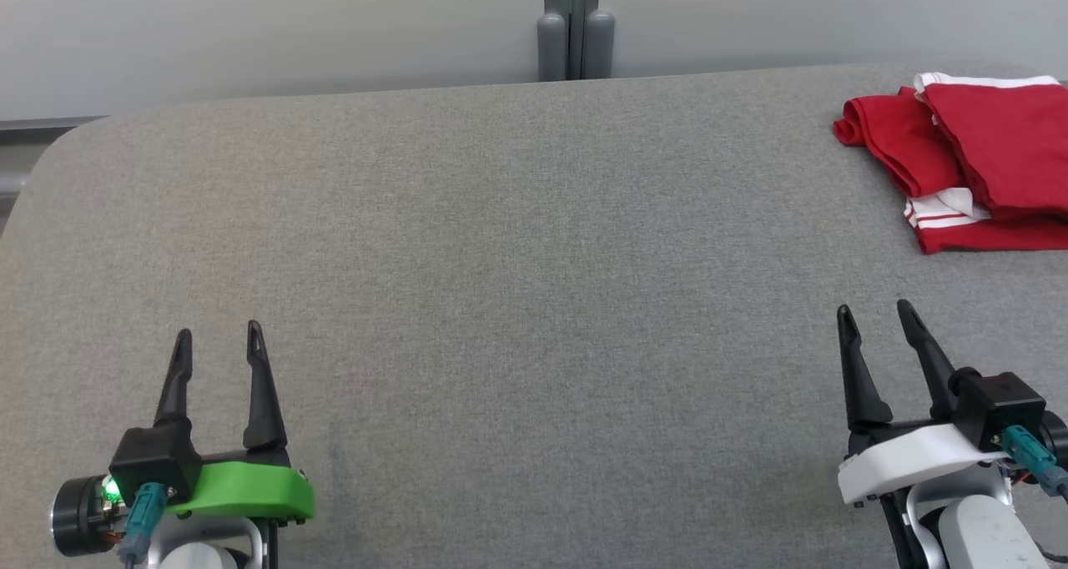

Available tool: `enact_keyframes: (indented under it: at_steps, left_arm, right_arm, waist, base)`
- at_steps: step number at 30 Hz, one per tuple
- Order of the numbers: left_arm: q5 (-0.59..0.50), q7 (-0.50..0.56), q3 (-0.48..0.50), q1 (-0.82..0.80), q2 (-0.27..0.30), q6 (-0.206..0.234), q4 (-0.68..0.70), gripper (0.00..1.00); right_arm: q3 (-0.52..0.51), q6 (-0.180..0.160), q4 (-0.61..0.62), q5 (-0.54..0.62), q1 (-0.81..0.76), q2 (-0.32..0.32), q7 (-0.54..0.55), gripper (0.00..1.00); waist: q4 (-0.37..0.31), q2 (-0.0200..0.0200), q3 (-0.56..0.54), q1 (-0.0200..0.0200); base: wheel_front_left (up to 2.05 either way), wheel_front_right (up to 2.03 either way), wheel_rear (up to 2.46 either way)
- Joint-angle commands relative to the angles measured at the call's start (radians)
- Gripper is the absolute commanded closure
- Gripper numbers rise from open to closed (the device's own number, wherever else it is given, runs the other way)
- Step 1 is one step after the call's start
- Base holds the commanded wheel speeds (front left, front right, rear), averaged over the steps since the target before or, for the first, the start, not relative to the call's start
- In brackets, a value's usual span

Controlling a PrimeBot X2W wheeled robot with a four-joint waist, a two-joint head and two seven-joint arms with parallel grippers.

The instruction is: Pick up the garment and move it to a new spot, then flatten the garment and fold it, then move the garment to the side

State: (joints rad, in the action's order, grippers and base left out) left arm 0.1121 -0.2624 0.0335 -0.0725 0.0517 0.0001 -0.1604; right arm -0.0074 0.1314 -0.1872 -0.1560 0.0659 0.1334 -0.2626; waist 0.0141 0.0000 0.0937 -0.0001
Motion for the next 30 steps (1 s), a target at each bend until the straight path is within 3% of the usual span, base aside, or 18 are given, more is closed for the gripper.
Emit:
enact_keyframes:
  at_steps: [1, 4, 30]
  left_arm:
    - [0.002, 0.001, 0.000, 0.000, -0.001, 0.000, -0.008, 1.00]
    - [0.015, 0.011, 0.002, 0.001, -0.005, -0.002, -0.035, 1.00]
    - [0.495, 0.129, 0.027, -0.012, -0.003, -0.044, -0.048, 1.00]
  right_arm:
    - [0.000, 0.000, -0.006, -0.002, -0.001, -0.002, 0.001, 1.00]
    - [0.001, 0.000, -0.027, -0.015, -0.007, -0.009, 0.005, 1.00]
    - [-0.035, 0.000, -0.035, -0.480, 0.012, -0.032, 0.125, 1.00]
  waist:
    - [0.000, 0.0000, 0.000, 0.0001]
    - [0.000, 0.0000, -0.001, 0.0001]
    - [-0.003, 0.0000, -0.019, 0.0001]
  base:
    - [0.00, 0.00, 0.00]
    - [0.00, 0.00, 0.00]
    - [0.00, 0.00, 0.00]
